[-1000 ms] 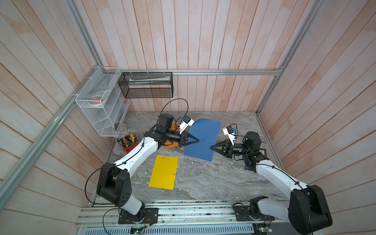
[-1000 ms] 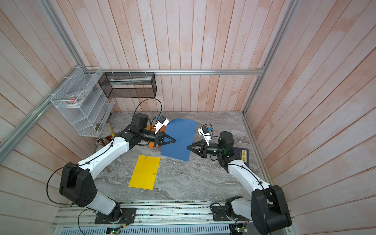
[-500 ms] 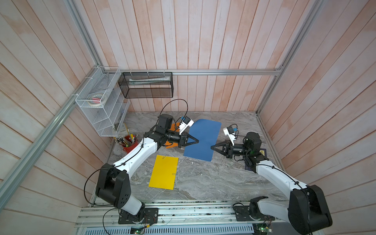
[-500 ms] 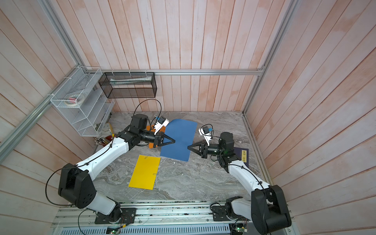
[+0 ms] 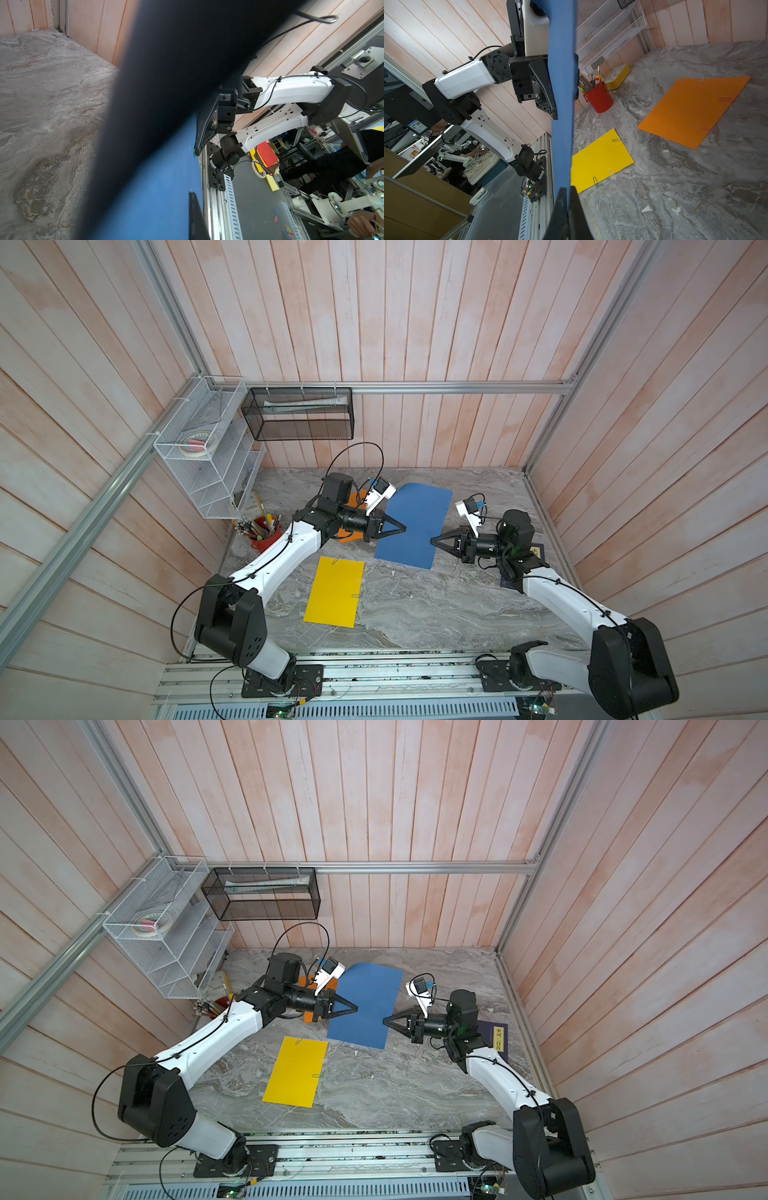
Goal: Unclip the paperclips from the documents
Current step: Remove the paper clip from the document.
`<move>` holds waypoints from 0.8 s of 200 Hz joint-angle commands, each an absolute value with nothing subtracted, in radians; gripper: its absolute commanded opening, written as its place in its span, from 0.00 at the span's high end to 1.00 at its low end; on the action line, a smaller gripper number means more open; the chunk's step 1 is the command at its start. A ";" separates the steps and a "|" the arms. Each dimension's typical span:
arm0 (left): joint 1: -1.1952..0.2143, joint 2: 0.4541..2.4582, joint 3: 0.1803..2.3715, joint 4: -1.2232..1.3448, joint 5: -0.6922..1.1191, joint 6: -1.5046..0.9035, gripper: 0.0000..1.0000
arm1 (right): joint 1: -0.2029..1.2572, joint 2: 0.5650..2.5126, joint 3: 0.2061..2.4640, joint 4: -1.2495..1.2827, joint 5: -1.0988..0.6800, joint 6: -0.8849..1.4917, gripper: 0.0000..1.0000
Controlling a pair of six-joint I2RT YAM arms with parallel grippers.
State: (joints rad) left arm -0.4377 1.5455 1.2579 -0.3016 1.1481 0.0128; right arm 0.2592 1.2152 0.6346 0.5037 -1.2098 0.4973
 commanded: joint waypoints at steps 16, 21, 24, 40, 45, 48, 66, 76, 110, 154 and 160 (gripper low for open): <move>-0.420 1.512 1.243 -0.322 1.148 0.041 1.00 | 0.245 1.201 0.623 0.483 -1.211 0.487 0.96; -0.420 1.511 1.243 -0.323 1.149 0.043 1.00 | 0.246 1.201 0.623 0.482 -1.211 0.486 0.96; -0.420 1.510 1.243 -0.322 1.150 0.043 1.00 | 0.246 1.200 0.624 0.481 -1.210 0.486 0.96; -0.419 1.510 1.241 -0.324 1.150 0.046 1.00 | 0.246 1.200 0.623 0.476 -1.210 0.483 0.95; -0.418 1.509 1.241 -0.325 1.150 0.047 1.00 | 0.246 1.200 0.624 0.475 -1.210 0.483 0.95; -0.417 1.509 1.241 -0.326 1.150 0.046 1.00 | 0.246 1.199 0.623 0.475 -1.210 0.483 0.95; -0.416 1.505 1.239 -0.330 1.147 0.052 1.00 | 0.246 1.197 0.624 0.468 -1.209 0.479 0.95; -0.416 1.504 1.239 -0.330 1.147 0.053 1.00 | 0.245 1.195 0.623 0.464 -1.207 0.476 0.94; -0.412 1.502 1.239 -0.332 1.145 0.055 1.00 | 0.244 1.192 0.623 0.452 -1.207 0.468 0.93; -0.410 1.498 1.239 -0.334 1.140 0.057 1.00 | 0.242 1.190 0.623 0.445 -1.210 0.465 0.91; -0.409 1.498 1.239 -0.337 1.141 0.058 1.00 | 0.241 1.190 0.624 0.446 -1.212 0.463 0.90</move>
State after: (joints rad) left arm -0.4313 1.5364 1.2507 -0.3172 1.1473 0.0349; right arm 0.2565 1.2057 0.6338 0.4690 -1.2098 0.4786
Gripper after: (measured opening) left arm 0.050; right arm 0.091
